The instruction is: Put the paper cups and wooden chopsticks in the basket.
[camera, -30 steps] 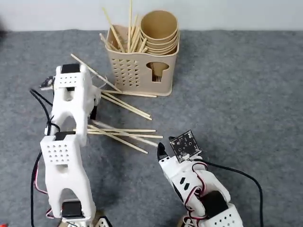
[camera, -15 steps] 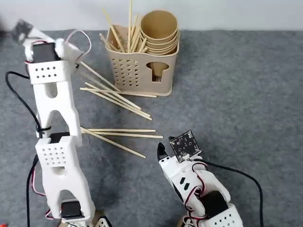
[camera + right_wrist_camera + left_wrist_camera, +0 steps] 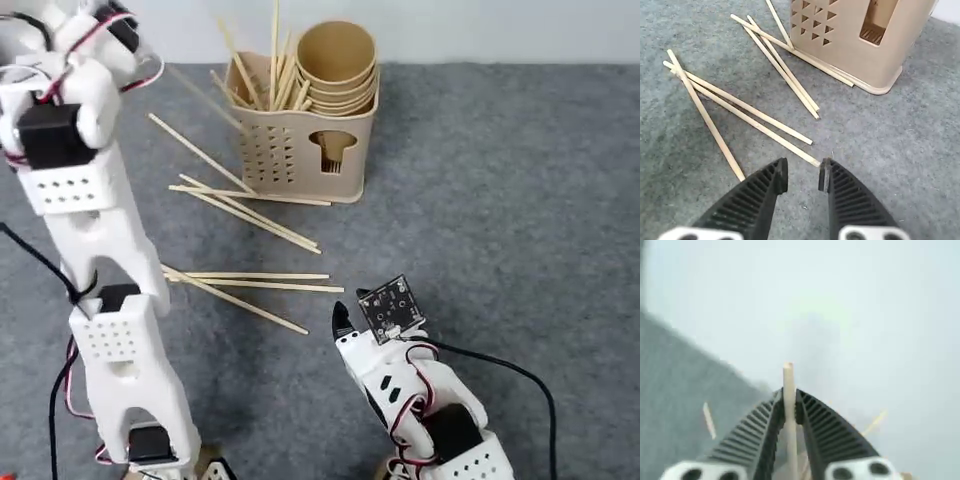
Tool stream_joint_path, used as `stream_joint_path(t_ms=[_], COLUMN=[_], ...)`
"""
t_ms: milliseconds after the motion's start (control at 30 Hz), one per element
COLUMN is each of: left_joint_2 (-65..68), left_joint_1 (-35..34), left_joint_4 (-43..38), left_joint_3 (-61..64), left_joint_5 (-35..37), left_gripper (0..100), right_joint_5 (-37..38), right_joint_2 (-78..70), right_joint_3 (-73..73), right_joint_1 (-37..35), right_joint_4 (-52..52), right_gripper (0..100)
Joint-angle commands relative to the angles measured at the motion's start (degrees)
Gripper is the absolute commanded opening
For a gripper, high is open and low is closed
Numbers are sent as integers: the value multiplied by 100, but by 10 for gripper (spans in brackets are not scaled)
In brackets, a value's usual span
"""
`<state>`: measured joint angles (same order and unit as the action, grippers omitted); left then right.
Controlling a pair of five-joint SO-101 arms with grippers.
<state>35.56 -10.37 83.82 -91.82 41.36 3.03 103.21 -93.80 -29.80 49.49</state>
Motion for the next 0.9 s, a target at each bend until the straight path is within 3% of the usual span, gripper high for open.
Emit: stream_joint_path(t_ms=[0, 267, 700, 867], left_joint_2=[-712, -1020, -185, 237], left_joint_1=[9, 18, 1213, 1371], left_joint_4=[-422, -1116, -800, -835], left_joint_3=[-435, -435, -295, -303], left_joint_5=[-325, -976, -1090, -2013], left_gripper=[13, 14, 14, 16], right_joint_5=[-35, -35, -44, -44], right_joint_2=[75, 75, 75, 75], right_joint_3=[53, 53, 79, 88], right_joint_1=[-13, -13, -13, -13], right_joint_4=[-145, -145, -145, -145], right_gripper=[114, 114, 114, 114])
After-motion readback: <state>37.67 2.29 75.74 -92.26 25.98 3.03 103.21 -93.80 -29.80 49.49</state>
